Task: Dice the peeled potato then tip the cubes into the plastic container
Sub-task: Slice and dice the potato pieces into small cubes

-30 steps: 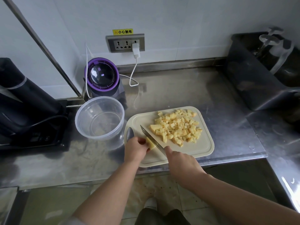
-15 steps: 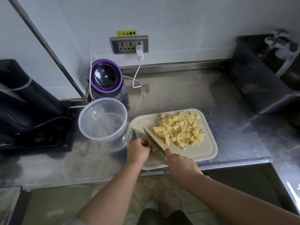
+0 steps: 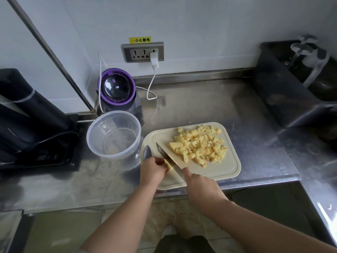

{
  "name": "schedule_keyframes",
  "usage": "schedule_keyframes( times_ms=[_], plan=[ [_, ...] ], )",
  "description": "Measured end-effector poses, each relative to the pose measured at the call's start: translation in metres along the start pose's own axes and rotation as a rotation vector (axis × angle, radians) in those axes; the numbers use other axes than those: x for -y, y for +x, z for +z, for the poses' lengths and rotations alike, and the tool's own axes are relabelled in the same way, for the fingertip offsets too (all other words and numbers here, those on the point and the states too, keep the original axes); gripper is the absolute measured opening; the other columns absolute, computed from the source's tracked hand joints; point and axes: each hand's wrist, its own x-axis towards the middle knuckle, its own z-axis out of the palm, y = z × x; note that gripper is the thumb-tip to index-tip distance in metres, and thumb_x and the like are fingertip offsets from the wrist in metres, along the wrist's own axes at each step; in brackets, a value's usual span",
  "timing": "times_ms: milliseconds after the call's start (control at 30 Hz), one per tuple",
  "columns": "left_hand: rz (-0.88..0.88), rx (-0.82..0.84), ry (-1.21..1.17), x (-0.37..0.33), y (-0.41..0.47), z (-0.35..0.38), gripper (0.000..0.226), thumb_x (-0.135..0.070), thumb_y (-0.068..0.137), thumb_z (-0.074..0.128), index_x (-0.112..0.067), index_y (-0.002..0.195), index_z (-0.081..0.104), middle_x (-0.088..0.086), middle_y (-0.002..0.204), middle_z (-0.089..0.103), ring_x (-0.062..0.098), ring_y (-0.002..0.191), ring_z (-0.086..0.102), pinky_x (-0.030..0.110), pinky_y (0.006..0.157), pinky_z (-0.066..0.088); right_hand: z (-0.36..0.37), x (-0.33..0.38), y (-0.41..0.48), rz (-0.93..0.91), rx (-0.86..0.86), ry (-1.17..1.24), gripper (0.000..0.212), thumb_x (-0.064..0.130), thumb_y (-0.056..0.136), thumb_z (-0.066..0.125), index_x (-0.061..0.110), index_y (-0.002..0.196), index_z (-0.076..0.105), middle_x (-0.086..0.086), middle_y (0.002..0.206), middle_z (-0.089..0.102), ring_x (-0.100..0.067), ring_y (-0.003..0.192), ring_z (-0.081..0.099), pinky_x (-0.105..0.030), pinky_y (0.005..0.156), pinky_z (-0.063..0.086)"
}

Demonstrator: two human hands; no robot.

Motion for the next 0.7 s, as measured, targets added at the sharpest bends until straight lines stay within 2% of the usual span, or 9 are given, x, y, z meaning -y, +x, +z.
schedule_keyframes(
  times_ms=[100, 267, 367, 433, 600, 700],
  plan=[
    [-0.003, -0.005, 0.005, 0.0, 0.0, 0.0, 0.014, -0.016, 0.082, 0.069, -0.016, 0.096, 0.069, 0.0, 0.097, 0.072, 0.019, 0.092, 0.067, 0.038, 0.089, 0.054, 0.001, 0.0, 0.0, -0.009, 0.003, -0.001, 0.057, 0.003, 0.095, 0.05, 0.02, 0.142, 0.022, 0.003, 0.079, 0.048, -0.012, 0.071, 0.057, -0.024, 0.06, 0.048],
    [-0.014, -0.016, 0.017, 0.0, 0.002, 0.001, 0.014, -0.018, 0.084, 0.069, -0.016, 0.098, 0.068, -0.002, 0.097, 0.071, 0.018, 0.094, 0.065, 0.033, 0.088, 0.052, 0.004, 0.004, 0.005, 0.006, 0.026, -0.034, 0.061, -0.002, 0.094, 0.049, 0.016, 0.144, 0.02, 0.0, 0.083, 0.048, -0.019, 0.08, 0.062, -0.03, 0.066, 0.05],
    [-0.027, -0.003, 0.007, -0.001, 0.004, 0.001, 0.008, -0.015, 0.083, 0.068, -0.02, 0.09, 0.065, -0.001, 0.093, 0.071, 0.018, 0.089, 0.067, 0.034, 0.086, 0.053, 0.006, 0.006, 0.008, 0.022, 0.037, -0.044, 0.059, 0.0, 0.095, 0.048, 0.015, 0.145, 0.021, -0.005, 0.095, 0.057, -0.02, 0.085, 0.064, -0.031, 0.071, 0.055],
    [-0.04, 0.003, -0.002, -0.002, 0.003, 0.001, 0.01, -0.013, 0.083, 0.067, -0.019, 0.091, 0.065, -0.001, 0.09, 0.071, 0.018, 0.087, 0.067, 0.033, 0.084, 0.054, 0.008, 0.005, 0.01, 0.029, 0.051, -0.04, 0.059, 0.0, 0.096, 0.049, 0.015, 0.145, 0.02, -0.006, 0.102, 0.059, -0.021, 0.088, 0.065, -0.032, 0.076, 0.057],
    [-0.009, 0.006, 0.01, -0.001, 0.003, 0.0, 0.012, -0.013, 0.083, 0.067, -0.021, 0.089, 0.061, 0.0, 0.092, 0.069, 0.021, 0.089, 0.067, 0.036, 0.085, 0.054, 0.007, 0.0, 0.01, 0.069, 0.039, 0.023, 0.057, 0.0, 0.092, 0.054, 0.02, 0.137, 0.026, -0.001, 0.088, 0.054, -0.018, 0.081, 0.064, -0.032, 0.073, 0.058],
    [-0.007, 0.021, -0.015, 0.0, 0.004, -0.002, 0.012, -0.011, 0.085, 0.065, -0.02, 0.081, 0.058, 0.003, 0.096, 0.07, 0.024, 0.09, 0.067, 0.035, 0.081, 0.055, -0.002, -0.003, 0.007, 0.038, -0.027, 0.082, 0.049, 0.003, 0.094, 0.047, 0.022, 0.134, 0.027, 0.0, 0.083, 0.054, -0.016, 0.07, 0.061, -0.031, 0.066, 0.057]
  ],
)
